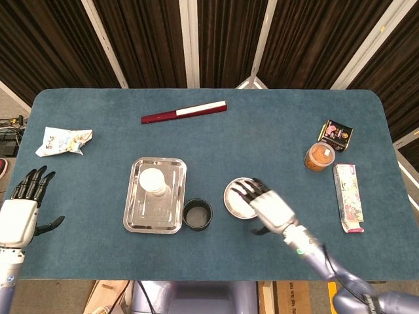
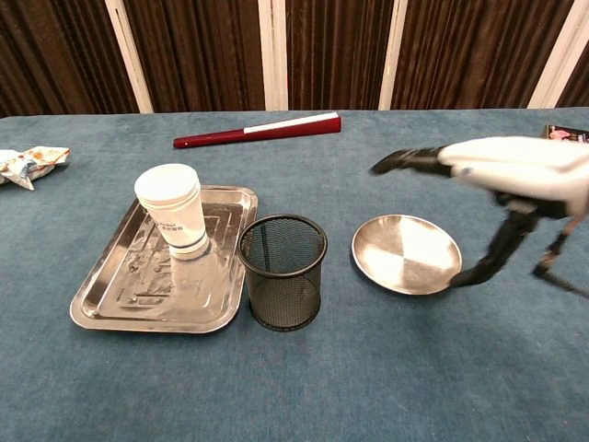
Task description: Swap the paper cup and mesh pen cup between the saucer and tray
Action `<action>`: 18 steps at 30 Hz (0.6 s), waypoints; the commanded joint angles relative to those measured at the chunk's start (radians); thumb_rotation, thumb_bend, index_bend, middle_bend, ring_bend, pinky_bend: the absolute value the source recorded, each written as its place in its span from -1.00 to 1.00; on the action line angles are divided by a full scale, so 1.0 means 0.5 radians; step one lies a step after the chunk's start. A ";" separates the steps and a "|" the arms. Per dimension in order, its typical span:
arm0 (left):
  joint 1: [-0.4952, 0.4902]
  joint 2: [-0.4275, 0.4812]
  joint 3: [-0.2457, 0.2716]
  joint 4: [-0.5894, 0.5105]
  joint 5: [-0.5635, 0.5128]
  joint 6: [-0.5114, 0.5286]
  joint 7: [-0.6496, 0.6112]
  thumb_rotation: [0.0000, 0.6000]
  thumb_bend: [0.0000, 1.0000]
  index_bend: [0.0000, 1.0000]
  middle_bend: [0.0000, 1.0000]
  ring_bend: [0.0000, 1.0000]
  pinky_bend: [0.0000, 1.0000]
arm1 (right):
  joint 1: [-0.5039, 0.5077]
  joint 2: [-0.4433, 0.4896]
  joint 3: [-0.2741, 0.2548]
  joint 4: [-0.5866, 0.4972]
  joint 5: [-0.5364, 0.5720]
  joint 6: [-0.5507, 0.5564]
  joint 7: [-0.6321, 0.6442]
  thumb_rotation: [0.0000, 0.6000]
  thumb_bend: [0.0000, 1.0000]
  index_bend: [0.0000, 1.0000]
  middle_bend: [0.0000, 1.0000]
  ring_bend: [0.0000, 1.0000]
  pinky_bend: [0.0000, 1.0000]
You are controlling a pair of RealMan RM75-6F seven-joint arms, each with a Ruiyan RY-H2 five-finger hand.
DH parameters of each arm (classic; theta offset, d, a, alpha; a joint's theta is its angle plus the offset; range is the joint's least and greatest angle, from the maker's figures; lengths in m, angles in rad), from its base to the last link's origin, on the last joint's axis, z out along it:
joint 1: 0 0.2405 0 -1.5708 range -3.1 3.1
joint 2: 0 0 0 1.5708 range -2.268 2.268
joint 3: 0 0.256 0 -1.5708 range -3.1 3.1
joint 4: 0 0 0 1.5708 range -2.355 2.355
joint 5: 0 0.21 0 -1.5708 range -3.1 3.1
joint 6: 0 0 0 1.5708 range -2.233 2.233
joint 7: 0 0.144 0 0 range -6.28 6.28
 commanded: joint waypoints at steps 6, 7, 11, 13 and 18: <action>0.036 -0.036 -0.065 0.082 0.036 0.003 -0.055 1.00 -0.87 -0.79 -1.00 -1.00 -0.70 | 0.247 -0.265 0.027 -0.017 0.306 -0.196 -0.295 1.00 -1.00 -1.00 -1.00 -1.00 -1.00; 0.038 -0.035 -0.073 0.087 0.032 -0.007 -0.062 1.00 -0.86 -0.79 -1.00 -1.00 -0.70 | 0.267 -0.288 0.032 -0.010 0.339 -0.197 -0.315 1.00 -1.00 -1.00 -1.00 -1.00 -1.00; 0.047 -0.028 -0.103 0.095 0.014 -0.036 -0.091 1.00 -0.86 -0.79 -1.00 -1.00 -0.70 | 0.336 -0.353 0.052 0.014 0.452 -0.186 -0.384 1.00 -1.00 -1.00 -1.00 -1.00 -1.00; 0.052 -0.024 -0.117 0.098 0.008 -0.045 -0.107 1.00 -0.86 -0.79 -1.00 -1.00 -0.70 | 0.363 -0.375 0.061 0.019 0.498 -0.177 -0.407 1.00 -1.00 -1.00 -1.00 -1.00 -1.00; 0.070 -0.018 -0.156 0.102 -0.018 -0.062 -0.136 1.00 -0.86 -0.79 -1.00 -1.00 -0.69 | 0.434 -0.424 0.079 0.038 0.618 -0.154 -0.453 1.00 -1.00 -1.00 -1.00 -1.00 -1.00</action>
